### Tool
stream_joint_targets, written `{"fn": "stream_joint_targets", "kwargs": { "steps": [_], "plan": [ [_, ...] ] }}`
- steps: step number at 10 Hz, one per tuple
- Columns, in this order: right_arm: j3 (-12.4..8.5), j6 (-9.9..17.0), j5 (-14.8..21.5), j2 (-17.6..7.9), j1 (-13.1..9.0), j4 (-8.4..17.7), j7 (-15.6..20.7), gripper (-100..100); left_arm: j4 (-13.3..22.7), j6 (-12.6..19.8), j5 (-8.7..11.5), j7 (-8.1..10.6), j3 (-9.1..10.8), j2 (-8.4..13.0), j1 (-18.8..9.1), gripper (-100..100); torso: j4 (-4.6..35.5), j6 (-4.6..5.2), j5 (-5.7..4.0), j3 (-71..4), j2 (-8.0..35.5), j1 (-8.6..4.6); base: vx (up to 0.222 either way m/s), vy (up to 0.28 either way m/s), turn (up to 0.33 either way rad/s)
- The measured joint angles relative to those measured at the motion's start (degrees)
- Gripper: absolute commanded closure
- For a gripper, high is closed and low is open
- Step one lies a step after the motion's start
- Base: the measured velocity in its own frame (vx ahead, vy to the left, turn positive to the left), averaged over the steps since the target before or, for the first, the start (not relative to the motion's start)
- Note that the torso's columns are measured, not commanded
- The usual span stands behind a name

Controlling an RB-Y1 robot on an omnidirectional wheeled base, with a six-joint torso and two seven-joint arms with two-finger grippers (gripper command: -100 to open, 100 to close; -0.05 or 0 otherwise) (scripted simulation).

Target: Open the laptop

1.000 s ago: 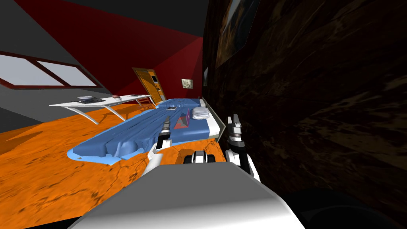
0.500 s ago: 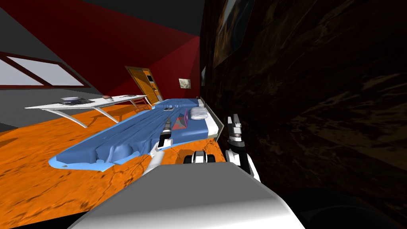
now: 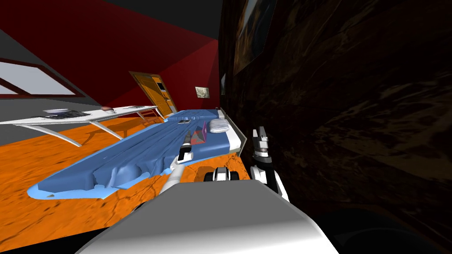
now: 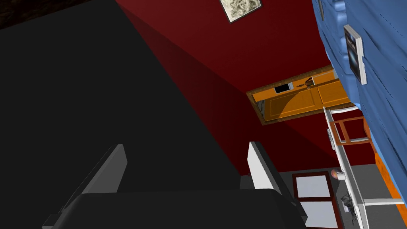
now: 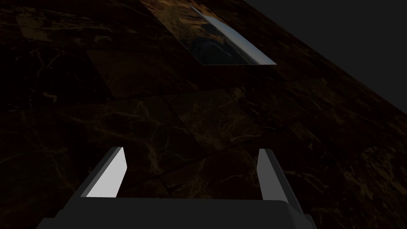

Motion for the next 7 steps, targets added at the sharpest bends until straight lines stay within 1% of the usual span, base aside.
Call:
{"fn": "stream_joint_targets", "kwargs": {
  "steps": [1,6,7],
  "plan": [
    [0.0,0.0,0.0,0.0,0.0,0.0,0.0,0,0.9,0.4,0.0,-0.32,0.21,0.0,-0.4,-100,0.0,-0.04,0.00,0.0,0.0,0.02,0.005,-0.006,-0.097],
    [0.0,0.0,0.0,0.0,0.0,0.0,0.0,0,9.4,0.6,0.1,-2.45,2.05,-0.1,-4.7,-100,0.0,0.00,0.00,0.0,0.0,0.00,0.005,-0.004,-0.066],
    [0.0,0.0,0.0,0.0,0.0,0.0,0.0,0,10.4,0.9,0.1,-2.64,2.25,0.0,-5.1,-100,0.0,-0.03,0.00,0.0,0.0,0.01,0.005,-0.006,-0.091]
  ]
}}
